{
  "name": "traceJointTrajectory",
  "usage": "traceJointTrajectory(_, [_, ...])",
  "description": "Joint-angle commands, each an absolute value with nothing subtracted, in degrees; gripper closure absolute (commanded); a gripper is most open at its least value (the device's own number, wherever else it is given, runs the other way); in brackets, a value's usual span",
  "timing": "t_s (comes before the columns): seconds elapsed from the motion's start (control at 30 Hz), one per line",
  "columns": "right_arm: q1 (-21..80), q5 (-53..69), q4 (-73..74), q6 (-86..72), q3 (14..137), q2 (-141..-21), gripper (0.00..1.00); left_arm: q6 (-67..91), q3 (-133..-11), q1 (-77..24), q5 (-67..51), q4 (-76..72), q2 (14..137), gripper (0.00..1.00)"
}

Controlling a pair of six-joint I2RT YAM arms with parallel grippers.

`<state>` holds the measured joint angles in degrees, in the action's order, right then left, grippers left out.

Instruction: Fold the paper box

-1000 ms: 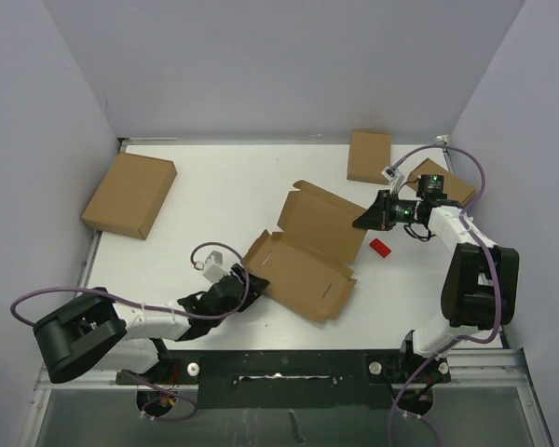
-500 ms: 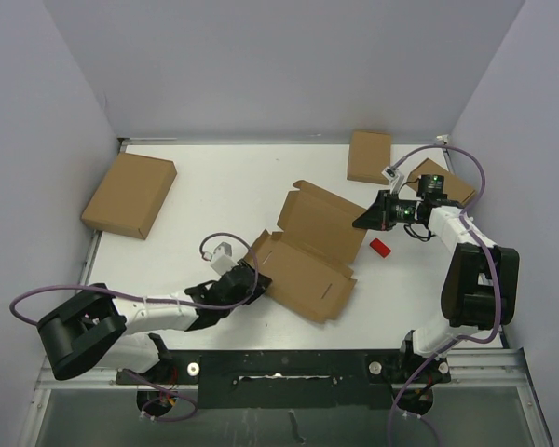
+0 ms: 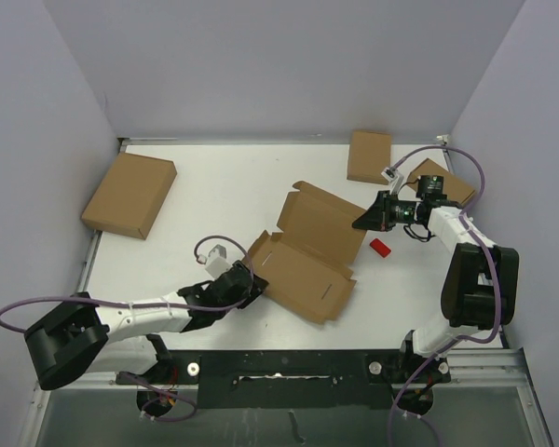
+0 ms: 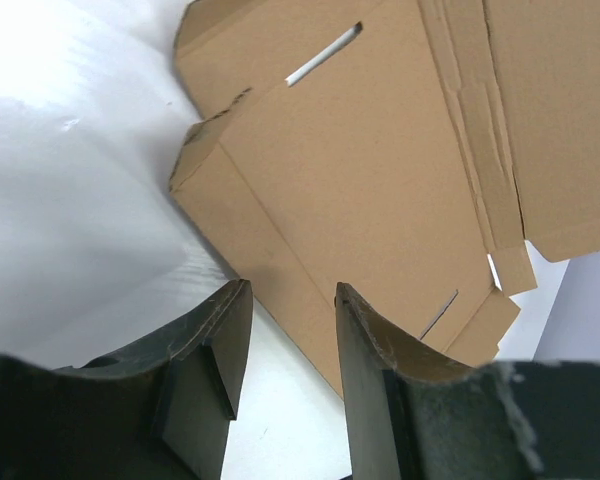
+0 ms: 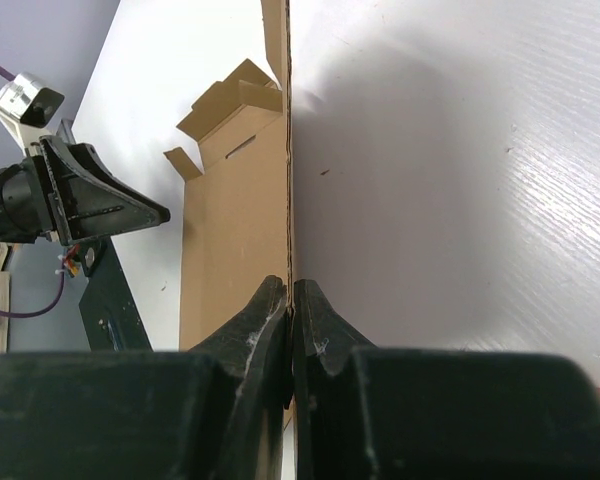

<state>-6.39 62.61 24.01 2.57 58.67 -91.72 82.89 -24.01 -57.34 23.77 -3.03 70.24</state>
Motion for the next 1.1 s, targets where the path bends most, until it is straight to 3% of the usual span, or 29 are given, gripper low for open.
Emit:
traceJointTrajectory(0.0, [-6.7, 64.8, 22.2, 3.3, 58.4, -90.6, 1.00, 88.5, -23.5, -57.6, 24.2, -1.2, 69.3, 0.61])
traceJointTrajectory(0.37, [-6.7, 65.1, 22.2, 3.2, 58.3, -90.5, 1.00, 90.7, -26.0, -56.4, 21.4, -7.3, 79.2, 0.57])
traceJointTrajectory(0.8, [-6.6, 65.7, 22.6, 4.1, 58.1, -90.5, 1.00, 82.0, -35.5, -55.2, 22.1, 2.6, 80.7, 0.82])
traceJointTrajectory(1.07, [-6.5, 67.2, 22.2, 4.0, 57.8, -90.3, 1.00, 82.1, -38.6, -53.6, 20.2, 6.2, 83.0, 0.85])
